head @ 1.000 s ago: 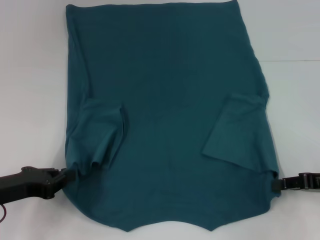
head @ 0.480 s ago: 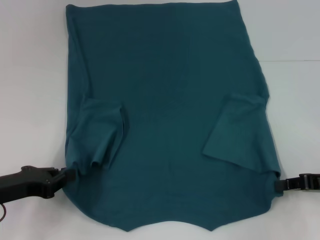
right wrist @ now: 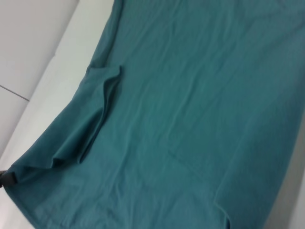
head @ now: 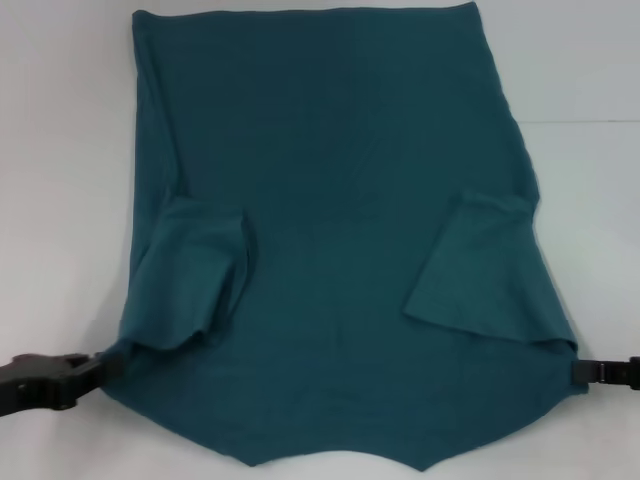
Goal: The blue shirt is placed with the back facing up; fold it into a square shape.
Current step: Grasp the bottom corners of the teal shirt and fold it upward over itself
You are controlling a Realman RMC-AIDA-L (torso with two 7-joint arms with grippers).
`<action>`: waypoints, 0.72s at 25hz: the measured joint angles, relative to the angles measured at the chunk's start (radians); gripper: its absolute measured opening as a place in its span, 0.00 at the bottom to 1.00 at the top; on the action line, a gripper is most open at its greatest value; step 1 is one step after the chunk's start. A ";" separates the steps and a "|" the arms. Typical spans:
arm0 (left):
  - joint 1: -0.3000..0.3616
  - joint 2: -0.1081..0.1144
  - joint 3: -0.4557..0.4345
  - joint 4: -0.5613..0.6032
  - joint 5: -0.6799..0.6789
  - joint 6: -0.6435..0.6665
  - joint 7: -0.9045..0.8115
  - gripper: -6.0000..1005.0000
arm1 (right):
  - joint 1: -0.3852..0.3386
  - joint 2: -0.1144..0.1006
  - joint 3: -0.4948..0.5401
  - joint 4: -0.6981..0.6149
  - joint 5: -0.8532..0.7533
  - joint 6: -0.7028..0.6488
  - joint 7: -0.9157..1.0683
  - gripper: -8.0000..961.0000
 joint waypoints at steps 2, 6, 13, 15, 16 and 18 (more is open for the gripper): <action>0.004 0.004 -0.036 0.000 0.011 0.031 -0.016 0.07 | -0.013 0.001 0.023 0.002 0.000 -0.010 -0.026 0.01; 0.013 0.005 -0.081 0.000 0.034 0.077 -0.036 0.07 | -0.042 0.004 0.073 0.003 0.001 -0.053 -0.085 0.01; 0.026 0.004 -0.093 -0.008 0.074 0.147 -0.053 0.07 | -0.106 0.005 0.146 0.003 0.001 -0.127 -0.184 0.01; 0.034 0.003 -0.095 -0.008 0.075 0.167 -0.053 0.07 | -0.123 0.005 0.161 0.003 0.001 -0.140 -0.206 0.01; 0.040 0.002 -0.096 -0.008 0.076 0.183 -0.053 0.07 | -0.134 0.005 0.171 0.002 0.001 -0.153 -0.223 0.01; 0.048 0.000 -0.097 -0.008 0.082 0.204 -0.051 0.07 | -0.150 0.004 0.186 -0.001 0.001 -0.177 -0.248 0.01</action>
